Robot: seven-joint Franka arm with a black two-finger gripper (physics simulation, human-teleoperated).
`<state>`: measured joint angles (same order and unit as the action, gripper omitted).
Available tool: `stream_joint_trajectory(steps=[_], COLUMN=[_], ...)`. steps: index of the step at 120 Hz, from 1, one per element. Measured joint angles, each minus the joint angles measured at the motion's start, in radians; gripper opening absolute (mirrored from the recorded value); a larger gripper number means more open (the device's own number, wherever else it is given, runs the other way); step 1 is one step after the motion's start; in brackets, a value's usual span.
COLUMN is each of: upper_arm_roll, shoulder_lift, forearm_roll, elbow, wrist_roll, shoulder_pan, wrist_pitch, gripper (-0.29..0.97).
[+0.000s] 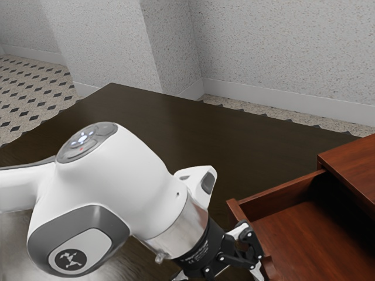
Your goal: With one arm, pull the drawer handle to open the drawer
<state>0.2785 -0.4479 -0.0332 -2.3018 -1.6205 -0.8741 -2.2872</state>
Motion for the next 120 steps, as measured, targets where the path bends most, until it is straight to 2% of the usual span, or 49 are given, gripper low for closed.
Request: stream_joint_trajectory(steps=[34, 40, 46, 50, 54, 57, 60, 66, 72, 82, 92, 120], upper_arm_roll=[-0.006, -0.012, -0.014, -0.015, -0.021, -0.032, -0.068, -0.148, -0.161, -0.128, -0.133, -0.174], shoulder_lift=[0.0, 0.003, 0.021, 0.06, 0.118, 0.15, 0.171, 0.194, 0.219, 0.244, 0.251, 0.266], forearm_roll=[-0.068, -0.086, -0.1, -0.106, -0.109, -0.11, -0.108, -0.096, -0.096, -0.09, -0.067, 0.001], elbow=[0.037, 0.083, 0.189, 0.305, 0.471, 0.572, 0.653, 0.741, 0.774, 0.739, 0.689, 0.591], wrist_roll=[-0.004, -0.004, -0.001, 0.002, 0.005, 0.007, 0.008, 0.006, 0.001, -0.006, -0.012, -0.02], shoulder_pan=[-0.008, -0.009, 0.003, 0.045, 0.128, 0.207, 0.333, 0.576, 0.701, 0.794, 0.843, 0.89], wrist_pitch=[0.008, 0.029, 0.081, 0.139, 0.226, 0.293, 0.362, 0.488, 0.589, 0.703, 0.763, 0.772], gripper=[0.37, 0.38, 0.39, 0.41, 0.45, 0.47, 0.5, 0.54, 0.57, 0.6, 0.63, 0.66])
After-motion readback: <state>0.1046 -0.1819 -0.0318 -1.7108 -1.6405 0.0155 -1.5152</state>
